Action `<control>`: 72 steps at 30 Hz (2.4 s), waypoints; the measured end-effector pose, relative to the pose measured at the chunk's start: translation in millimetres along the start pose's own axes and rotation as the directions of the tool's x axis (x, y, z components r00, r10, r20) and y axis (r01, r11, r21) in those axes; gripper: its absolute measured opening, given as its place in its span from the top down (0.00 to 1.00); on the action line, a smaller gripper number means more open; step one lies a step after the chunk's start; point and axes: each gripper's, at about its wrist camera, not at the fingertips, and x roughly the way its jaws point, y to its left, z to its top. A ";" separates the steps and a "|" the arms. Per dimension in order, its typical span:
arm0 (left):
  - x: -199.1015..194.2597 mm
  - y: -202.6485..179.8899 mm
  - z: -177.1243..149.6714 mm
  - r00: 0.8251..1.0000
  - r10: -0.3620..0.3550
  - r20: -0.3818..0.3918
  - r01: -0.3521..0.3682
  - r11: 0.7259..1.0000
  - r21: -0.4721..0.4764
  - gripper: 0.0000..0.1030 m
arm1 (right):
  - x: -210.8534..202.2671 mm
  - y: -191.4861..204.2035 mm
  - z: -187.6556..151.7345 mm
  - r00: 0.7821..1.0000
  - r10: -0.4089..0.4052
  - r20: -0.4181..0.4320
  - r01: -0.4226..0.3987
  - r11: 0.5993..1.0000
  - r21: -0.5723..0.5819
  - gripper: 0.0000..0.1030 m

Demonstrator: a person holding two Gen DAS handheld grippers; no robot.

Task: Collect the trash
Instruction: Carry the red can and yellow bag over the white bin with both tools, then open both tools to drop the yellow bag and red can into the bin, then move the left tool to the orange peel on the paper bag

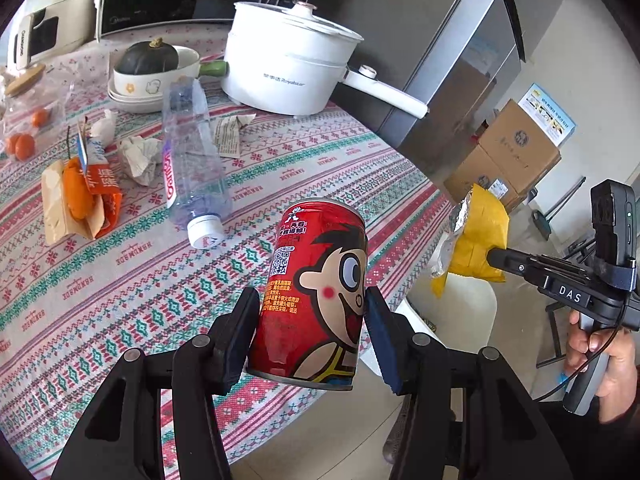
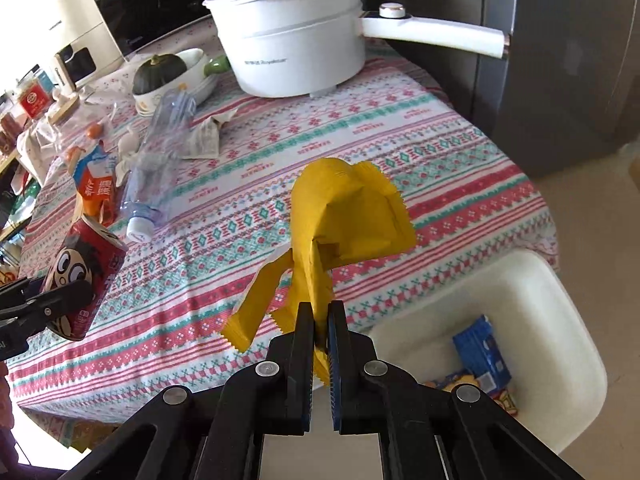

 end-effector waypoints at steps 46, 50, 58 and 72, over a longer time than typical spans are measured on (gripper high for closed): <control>175.8 -200.0 -21.0 0.985 -0.065 -0.161 0.119 0.928 0.352 0.02 | -28.4 -191.1 -72.3 0.955 -0.198 -0.220 0.268 0.894 0.360 0.40; 158.7 -187.1 -17.2 0.992 -0.004 -0.127 0.051 0.928 0.370 0.01 | -28.4 -180.6 -65.9 0.959 -0.200 -0.200 0.259 0.904 0.340 0.35; 108.3 -132.2 -9.8 0.994 0.058 -0.088 -0.031 0.957 0.288 0.00 | -25.2 -143.3 -48.6 0.958 -0.231 -0.168 0.270 0.924 0.272 0.28; 2.8 7.5 -1.6 0.979 0.200 0.029 -0.202 0.975 0.091 0.00 | 17.0 -22.3 -11.0 0.973 -0.188 -0.136 0.200 0.977 0.073 0.22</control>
